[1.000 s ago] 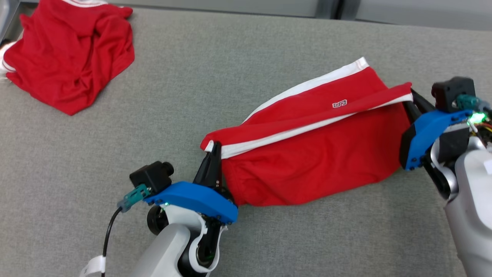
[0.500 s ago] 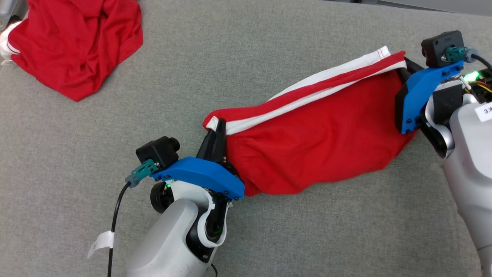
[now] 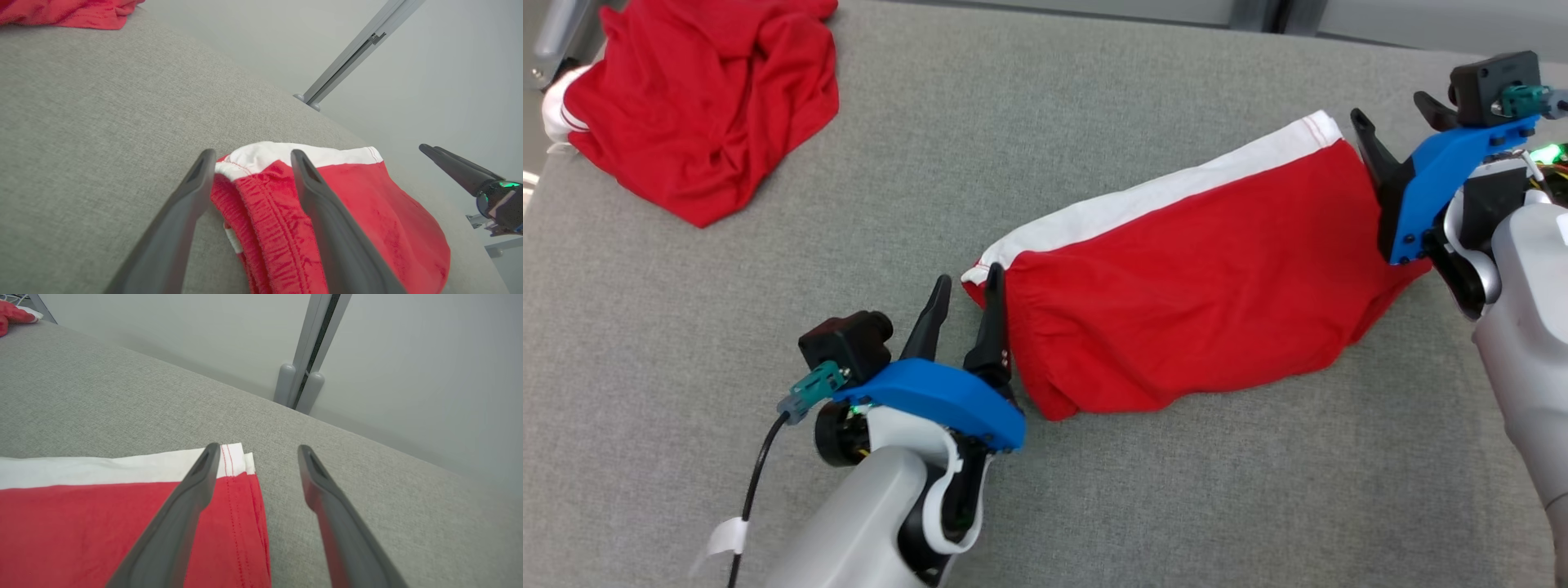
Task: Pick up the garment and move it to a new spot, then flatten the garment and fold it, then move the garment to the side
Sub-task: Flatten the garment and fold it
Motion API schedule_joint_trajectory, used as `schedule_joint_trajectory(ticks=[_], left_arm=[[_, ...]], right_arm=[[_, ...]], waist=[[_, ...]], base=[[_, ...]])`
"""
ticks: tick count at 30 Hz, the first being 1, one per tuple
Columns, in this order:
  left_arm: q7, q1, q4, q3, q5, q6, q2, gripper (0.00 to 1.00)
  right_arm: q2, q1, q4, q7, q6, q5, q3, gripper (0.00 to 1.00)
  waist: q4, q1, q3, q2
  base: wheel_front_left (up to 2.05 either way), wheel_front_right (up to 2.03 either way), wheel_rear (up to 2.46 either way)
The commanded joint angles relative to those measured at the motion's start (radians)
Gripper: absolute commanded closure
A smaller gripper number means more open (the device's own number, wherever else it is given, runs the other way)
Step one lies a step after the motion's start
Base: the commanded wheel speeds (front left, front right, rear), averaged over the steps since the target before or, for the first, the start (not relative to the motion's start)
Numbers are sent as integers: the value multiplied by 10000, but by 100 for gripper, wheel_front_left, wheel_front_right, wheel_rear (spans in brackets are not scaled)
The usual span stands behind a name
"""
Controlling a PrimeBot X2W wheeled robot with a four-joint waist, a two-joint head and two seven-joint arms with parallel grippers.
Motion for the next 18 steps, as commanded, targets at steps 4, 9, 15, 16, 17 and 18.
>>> schedule_joint_trajectory(ticks=[4, 9, 15, 16, 17, 18], left_arm=[[238, 305, -397, -92, 280, 240, 687, 0], [-100, 473, -833, -21, 836, 643, 1289, 0], [-356, 567, -911, -67, 1260, 735, 1479, 0], [-366, 577, -881, -73, 1271, 698, 1483, 0], [-372, 583, -848, -66, 1305, 704, 1500, 0], [-408, 565, -802, -96, 1413, 712, 1550, 0]], right_arm=[[-199, 59, 267, -221, -2, 206, 77, 0], [-327, 441, 524, -240, -2, 469, -11, 0], [-355, 893, 960, 82, -2, 851, -181, 0], [-377, 942, 1042, 158, -2, 925, -185, 0], [-407, 992, 1111, 210, -2, 1001, -180, 0], [-444, 1041, 1183, 301, -2, 1063, -164, 0]], waist=[[-77, 0, -349, -1], [-40, 0, -791, -1], [148, 0, -1064, -1], [195, 0, -1068, -1], [240, 0, -1064, -1], [306, 0, -1044, -1]], base=[[0, 0, 0], [0, 0, 0], [0, 0, 0], [0, 0, 0], [0, 0, 0], [0, 0, 0]])
